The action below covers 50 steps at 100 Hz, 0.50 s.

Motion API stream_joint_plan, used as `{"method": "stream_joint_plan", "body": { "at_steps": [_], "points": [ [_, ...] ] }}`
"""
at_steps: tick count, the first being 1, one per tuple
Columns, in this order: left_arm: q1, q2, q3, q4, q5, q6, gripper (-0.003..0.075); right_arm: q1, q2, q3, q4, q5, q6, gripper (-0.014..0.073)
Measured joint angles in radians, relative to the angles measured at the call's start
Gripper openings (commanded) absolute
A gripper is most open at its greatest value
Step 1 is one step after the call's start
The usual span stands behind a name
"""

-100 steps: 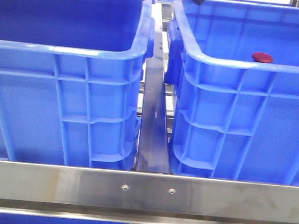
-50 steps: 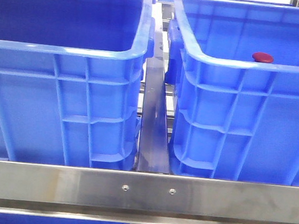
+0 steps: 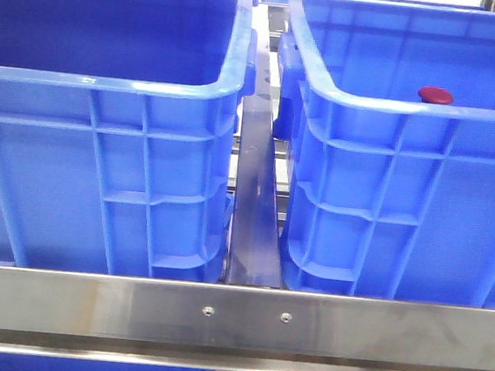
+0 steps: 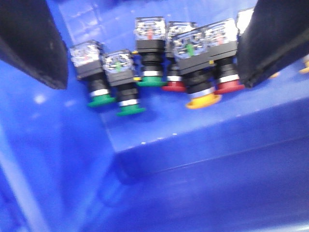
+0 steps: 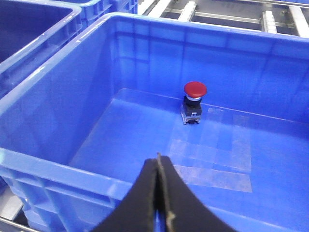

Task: Pick red and yellow buttons and place in box
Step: 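Lower the left gripper into the button bin and grasp a yellow button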

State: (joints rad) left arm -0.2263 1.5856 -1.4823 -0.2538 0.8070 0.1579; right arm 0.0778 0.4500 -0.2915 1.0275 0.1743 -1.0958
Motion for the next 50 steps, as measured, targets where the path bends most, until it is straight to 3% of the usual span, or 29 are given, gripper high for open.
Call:
{"method": "stream_joint_plan", "body": {
  "at_steps": [50],
  "points": [
    [0.010,0.188,-0.002,0.014,0.008,-0.004,0.0661,0.000,0.000,0.000,0.000,0.000,0.000,-0.0068]
  ]
}}
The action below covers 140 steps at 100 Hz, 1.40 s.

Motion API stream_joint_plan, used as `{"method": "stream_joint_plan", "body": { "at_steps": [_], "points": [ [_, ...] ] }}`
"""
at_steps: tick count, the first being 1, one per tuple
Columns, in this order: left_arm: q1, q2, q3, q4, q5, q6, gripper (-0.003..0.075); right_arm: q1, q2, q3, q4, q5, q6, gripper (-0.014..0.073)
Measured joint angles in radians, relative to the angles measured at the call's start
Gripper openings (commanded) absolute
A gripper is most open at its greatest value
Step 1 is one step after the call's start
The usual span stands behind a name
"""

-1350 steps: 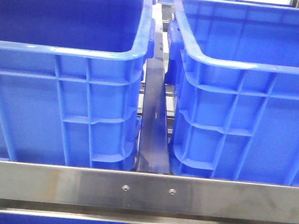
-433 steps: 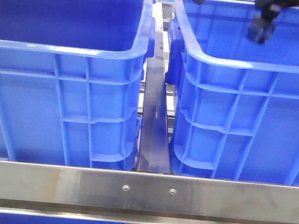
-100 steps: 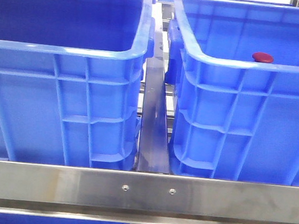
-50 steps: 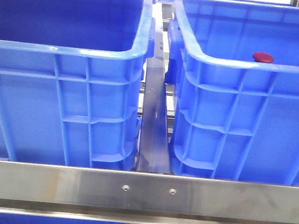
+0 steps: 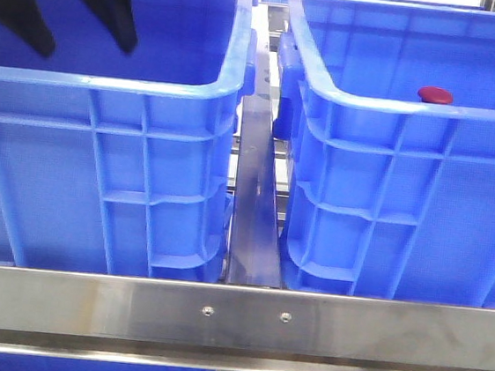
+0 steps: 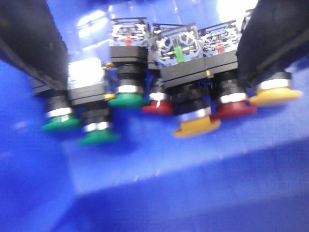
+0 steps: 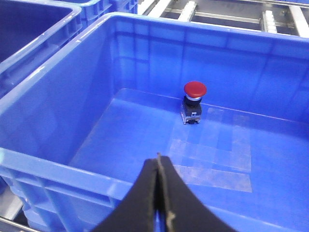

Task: Pick red and yellow buttons and place in box
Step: 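Lower the left gripper into the button bin and grasp a yellow button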

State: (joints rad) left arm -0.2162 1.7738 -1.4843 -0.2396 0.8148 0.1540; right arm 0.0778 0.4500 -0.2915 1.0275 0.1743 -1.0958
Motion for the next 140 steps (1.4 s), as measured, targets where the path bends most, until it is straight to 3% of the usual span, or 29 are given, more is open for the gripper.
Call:
{"method": "stream_joint_plan", "body": {
  "at_steps": [75,96,140],
  "points": [
    [0.000,0.093,-0.001,0.002,0.058,-0.001,0.0649,0.000,0.000,0.000,0.000,0.002,0.000,-0.0068],
    [0.000,0.093,-0.001,0.002,0.061,-0.001,0.0561,0.000,0.000,0.000,0.000,0.005,0.000,-0.0068],
    [0.002,0.093,-0.001,0.008,0.053,-0.002,0.0272,0.000,0.000,0.000,0.000,0.007,0.000,-0.0068]
  ]
}}
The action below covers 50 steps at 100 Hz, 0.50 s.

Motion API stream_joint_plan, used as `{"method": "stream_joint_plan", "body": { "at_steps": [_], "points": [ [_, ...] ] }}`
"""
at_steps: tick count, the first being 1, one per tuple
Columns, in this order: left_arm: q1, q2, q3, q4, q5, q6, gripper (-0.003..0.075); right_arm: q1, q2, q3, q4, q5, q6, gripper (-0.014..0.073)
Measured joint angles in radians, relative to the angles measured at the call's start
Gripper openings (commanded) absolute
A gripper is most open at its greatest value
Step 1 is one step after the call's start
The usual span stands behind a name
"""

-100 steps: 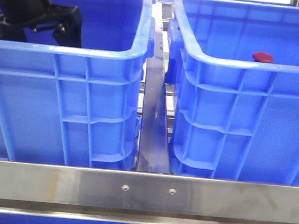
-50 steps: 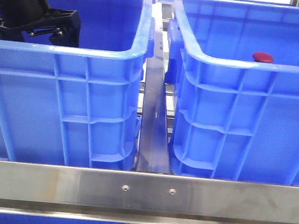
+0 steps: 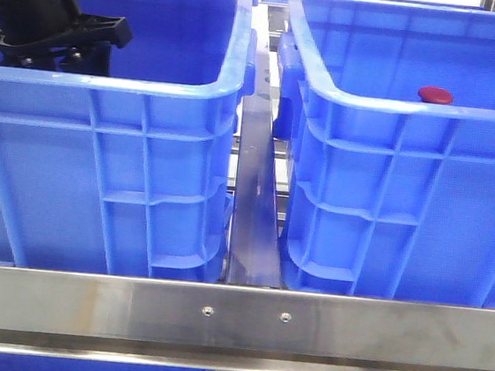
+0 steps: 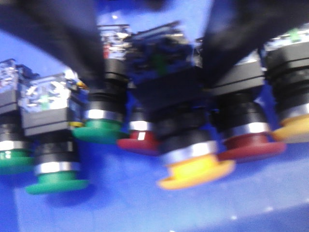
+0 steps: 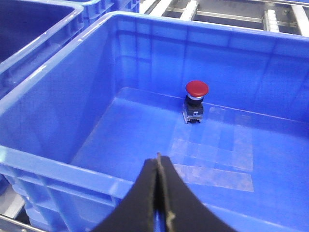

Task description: Pick red and yellow buttons and place in box

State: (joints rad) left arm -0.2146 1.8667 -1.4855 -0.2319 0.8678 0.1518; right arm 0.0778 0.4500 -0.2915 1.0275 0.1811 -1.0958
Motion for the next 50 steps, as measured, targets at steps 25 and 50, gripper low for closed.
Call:
{"method": "stream_joint_plan", "body": {
  "at_steps": [25,50],
  "points": [
    [0.002,0.000,0.000,0.000,-0.006,0.000,0.0239,0.000,0.000,0.000,0.000,0.000,0.000,-0.0068],
    [0.002,-0.011,0.000,0.000,-0.012,0.000,0.0239,0.000,0.000,0.000,-0.002,0.000,0.000,-0.0068]
  ]
}}
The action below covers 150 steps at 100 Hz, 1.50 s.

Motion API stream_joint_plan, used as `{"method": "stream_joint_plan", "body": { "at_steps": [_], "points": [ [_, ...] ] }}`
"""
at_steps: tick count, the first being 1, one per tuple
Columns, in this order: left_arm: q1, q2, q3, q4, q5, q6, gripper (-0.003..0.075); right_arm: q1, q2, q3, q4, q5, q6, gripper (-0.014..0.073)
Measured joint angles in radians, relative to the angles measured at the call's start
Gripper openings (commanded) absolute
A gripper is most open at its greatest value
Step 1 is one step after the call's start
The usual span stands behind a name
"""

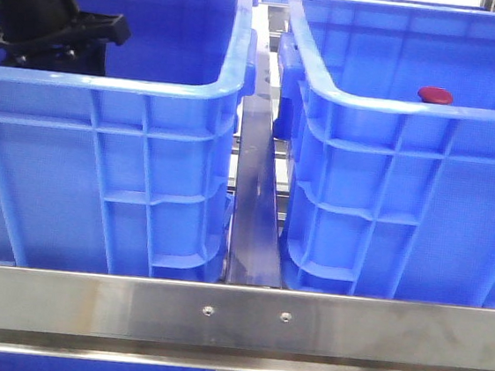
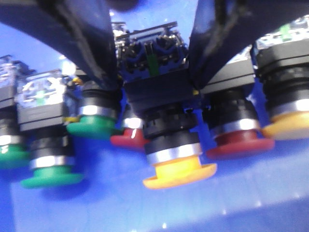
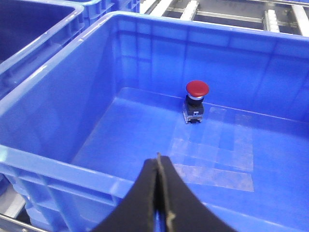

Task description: Pick red and yellow buttons and place in box

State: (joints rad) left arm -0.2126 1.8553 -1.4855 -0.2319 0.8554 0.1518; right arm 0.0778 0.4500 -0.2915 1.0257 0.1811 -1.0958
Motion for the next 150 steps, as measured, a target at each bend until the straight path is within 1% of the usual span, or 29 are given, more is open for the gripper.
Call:
{"method": "stream_joint_plan", "body": {
  "at_steps": [17,38,54,65,74,85,98,103,110,114,115,117,122,127,129,134,150],
  "points": [
    [-0.002,-0.090,0.000,-0.005,0.002,0.005,0.0239,0.000,0.000,0.000,0.000,0.000,0.000,-0.0068],
    [-0.048,-0.214,0.000,-0.050,0.021,0.089,0.0239,0.000,0.000,0.000,0.000,0.001,0.000,-0.0068],
    [-0.112,-0.275,0.000,-0.145,0.029,0.227,0.0239,0.000,0.000,0.000,0.002,0.001,0.000,-0.0068],
    [-0.168,-0.288,0.000,-0.213,0.031,0.329,0.0239,0.000,0.000,0.000,0.035,0.001,0.000,-0.0068],
    [-0.223,-0.288,0.000,-0.236,0.032,0.403,0.0239,0.000,0.000,0.000,0.070,0.001,0.000,-0.0068],
    [-0.286,-0.288,0.000,-0.247,0.034,0.447,0.0239,0.000,0.000,0.000,0.097,0.005,0.000,-0.0068],
    [-0.346,-0.288,0.000,-0.253,0.039,0.460,0.0239,0.000,0.000,0.000,0.109,0.016,0.000,-0.0057],
    [-0.358,-0.288,0.000,-0.253,0.039,0.462,0.0239,0.000,0.000,-0.002,0.114,0.030,0.000,-0.0021],
    [-0.370,-0.288,0.000,-0.253,0.040,0.462,0.0239,0.000,0.000,-0.020,0.118,0.063,0.000,0.0090],
    [-0.372,-0.288,0.000,-0.253,0.040,0.462,0.0239,0.000,0.000,-0.034,0.118,0.089,0.000,0.0189],
    [-0.372,-0.288,0.000,-0.253,0.040,0.462,0.0239,0.000,0.000,-0.037,0.118,0.093,0.000,0.0226],
    [-0.374,-0.288,0.000,-0.253,0.040,0.462,0.0239,0.000,0.002,-0.045,0.120,0.107,0.000,0.0265],
    [-0.374,-0.288,0.000,-0.253,0.040,0.462,0.0239,0.000,0.012,-0.066,0.120,0.137,0.000,0.0424],
    [-0.374,-0.288,0.000,-0.253,0.040,0.462,0.0239,0.000,0.029,-0.089,0.121,0.162,0.000,0.0530],
    [-0.374,-0.288,0.000,-0.253,0.040,0.462,0.0239,0.000,0.039,-0.100,0.123,0.171,0.000,0.0559],
    [-0.374,-0.288,0.000,-0.253,0.040,0.462,0.0239,0.000,0.067,-0.124,0.131,0.186,0.008,0.0595],
    [-0.374,-0.288,0.000,-0.253,0.040,0.462,0.0239,0.000,0.181,-0.224,0.199,0.242,0.064,0.0591]
  ]
}}
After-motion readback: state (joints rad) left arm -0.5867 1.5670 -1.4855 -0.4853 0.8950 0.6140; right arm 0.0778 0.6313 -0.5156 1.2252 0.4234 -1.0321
